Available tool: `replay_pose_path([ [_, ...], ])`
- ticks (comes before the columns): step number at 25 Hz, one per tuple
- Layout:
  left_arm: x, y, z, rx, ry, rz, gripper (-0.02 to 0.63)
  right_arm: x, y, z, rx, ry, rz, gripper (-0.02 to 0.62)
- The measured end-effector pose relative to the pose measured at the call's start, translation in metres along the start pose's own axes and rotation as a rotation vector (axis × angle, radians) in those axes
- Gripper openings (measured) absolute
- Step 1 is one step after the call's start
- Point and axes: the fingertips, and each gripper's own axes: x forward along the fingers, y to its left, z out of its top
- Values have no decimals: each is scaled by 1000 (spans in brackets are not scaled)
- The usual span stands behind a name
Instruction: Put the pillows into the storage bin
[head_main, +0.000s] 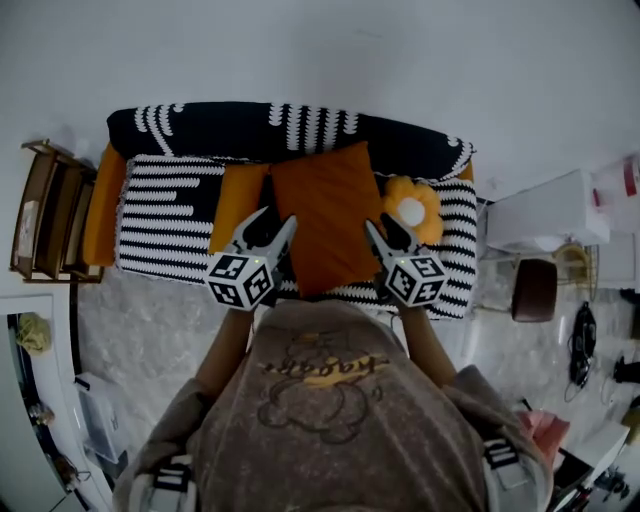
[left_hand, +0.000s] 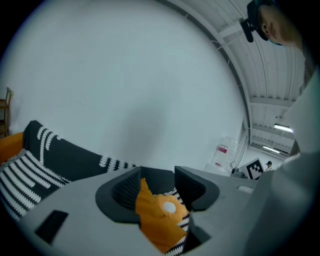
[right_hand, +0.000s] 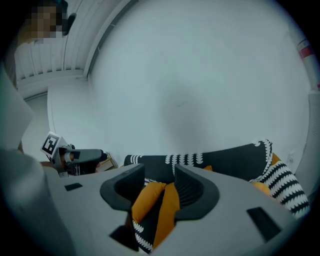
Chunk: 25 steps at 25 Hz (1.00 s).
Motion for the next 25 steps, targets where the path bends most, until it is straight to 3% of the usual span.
replay_pose_path([
  [1,4,6,-5,-18,18,-1,215,5,-3,-5,8,19,1,191],
  [5,27,36,-31,-95,65,32,374,32,-19,-34,9,138,27,430],
  [7,35,52,-54,-153,98,51,400,41,-30,-56,10,208,37,471],
  [12,78,108,-122,-243,181,106,410,92,-90,-107,6,297,25,489],
  [16,107,129,-214,-321,280,143,418,112,-155,-175,11,404,-10,494],
  [20,141,161,-287,-346,341,158,423,137,-208,-228,-2,474,-31,512],
  [25,171,204,-359,-353,376,164,425,162,-262,-274,10,492,-63,523],
])
